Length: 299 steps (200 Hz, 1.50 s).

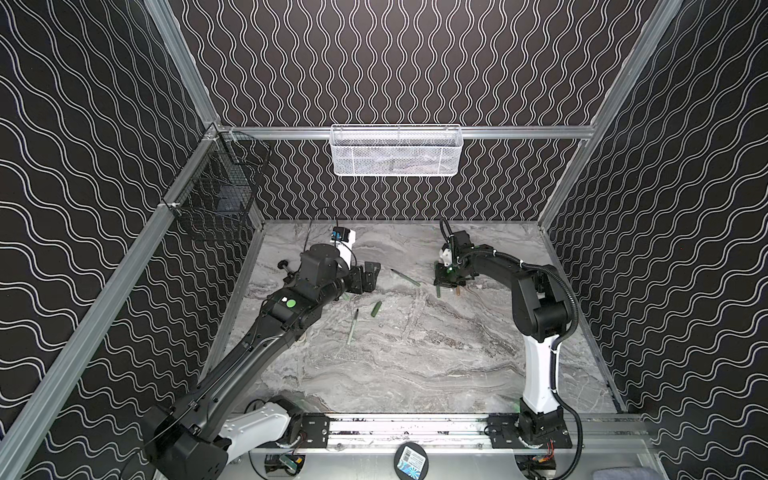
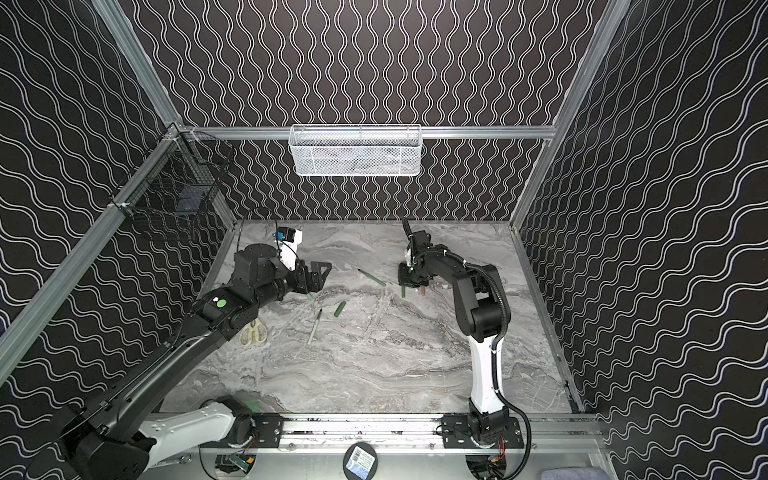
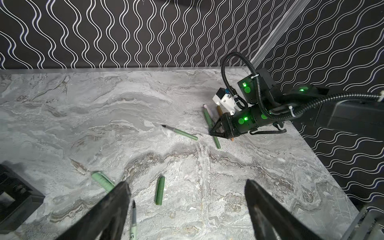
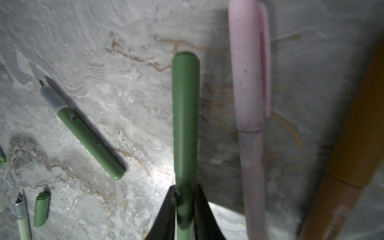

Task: Insert the pens into the pen caps
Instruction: 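Lay the capped pen on the table with the right gripper while left withdraws, then grasp the uncapped light green pen on the table with the right gripper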

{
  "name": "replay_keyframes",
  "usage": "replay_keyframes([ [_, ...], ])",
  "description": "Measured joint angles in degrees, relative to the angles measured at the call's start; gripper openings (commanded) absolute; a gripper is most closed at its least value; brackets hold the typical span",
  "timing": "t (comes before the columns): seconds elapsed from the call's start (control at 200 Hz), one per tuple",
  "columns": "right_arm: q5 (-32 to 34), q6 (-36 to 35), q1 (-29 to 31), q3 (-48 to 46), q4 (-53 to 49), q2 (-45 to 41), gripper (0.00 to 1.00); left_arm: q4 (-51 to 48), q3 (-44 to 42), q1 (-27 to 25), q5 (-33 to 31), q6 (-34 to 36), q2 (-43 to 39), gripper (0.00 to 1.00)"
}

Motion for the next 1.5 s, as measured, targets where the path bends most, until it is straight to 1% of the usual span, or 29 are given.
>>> replay_keyframes([
  [0.23, 0.0, 0.5, 0.0, 0.5, -0.4, -0.1, 0.26, 0.2, -0.1, 0.0, 0.0, 0.2, -0.9, 0.89],
  [0.35, 2.4, 1.1, 0.1, 0.1, -3.2, -2.2, 0.36, 0.4, -0.2, 0.0, 0.4, 0.2, -1.2, 0.89],
  [0.5, 4.6, 1.1, 2.4, 1.6, -4.8, -8.7, 0.38, 0.5, -0.4, 0.0, 0.5, 0.2, -1.1, 0.89],
  [0.611, 5.9, 0.0, 4.3, 3.4, -4.2, -10.2, 0.37, 0.7, -0.6, 0.0, 0.6, 0.2, -1.2, 0.89],
  [0.666, 6.7, -0.4, 5.0, 4.8, -4.7, -9.0, 0.38, 1.1, -0.7, 0.0, 0.6, 0.2, -1.3, 0.89],
  [0.746, 7.5, -2.5, 6.2, 6.7, -5.0, -6.7, 0.43, 1.2, -0.9, 0.1, 0.6, 0.2, -1.5, 0.89],
  [0.951, 10.0, -10.8, 13.1, 10.8, -5.4, -0.4, 0.5, 1.3, -1.6, 0.1, -0.7, 0.2, -2.4, 0.89],
  [1.051, 12.1, -13.6, 14.2, 13.5, -5.3, 2.4, 0.5, 1.4, -1.6, 0.1, -1.1, 0.2, -2.4, 0.89],
  [1.241, 16.2, -16.3, 15.2, 18.8, -6.2, 7.1, 0.51, 1.8, -1.9, 0.2, -0.9, 0.2, -2.4, 0.89],
  [1.361, 16.5, -17.9, 15.3, 20.1, -6.1, 8.7, 0.5, 2.3, -1.9, 0.2, -0.4, 0.2, -2.3, 0.89],
  [1.496, 15.5, -18.4, 15.1, 21.4, -6.2, 11.2, 0.47, 2.6, -1.9, 0.2, -0.4, 0.2, -2.3, 0.89],
])
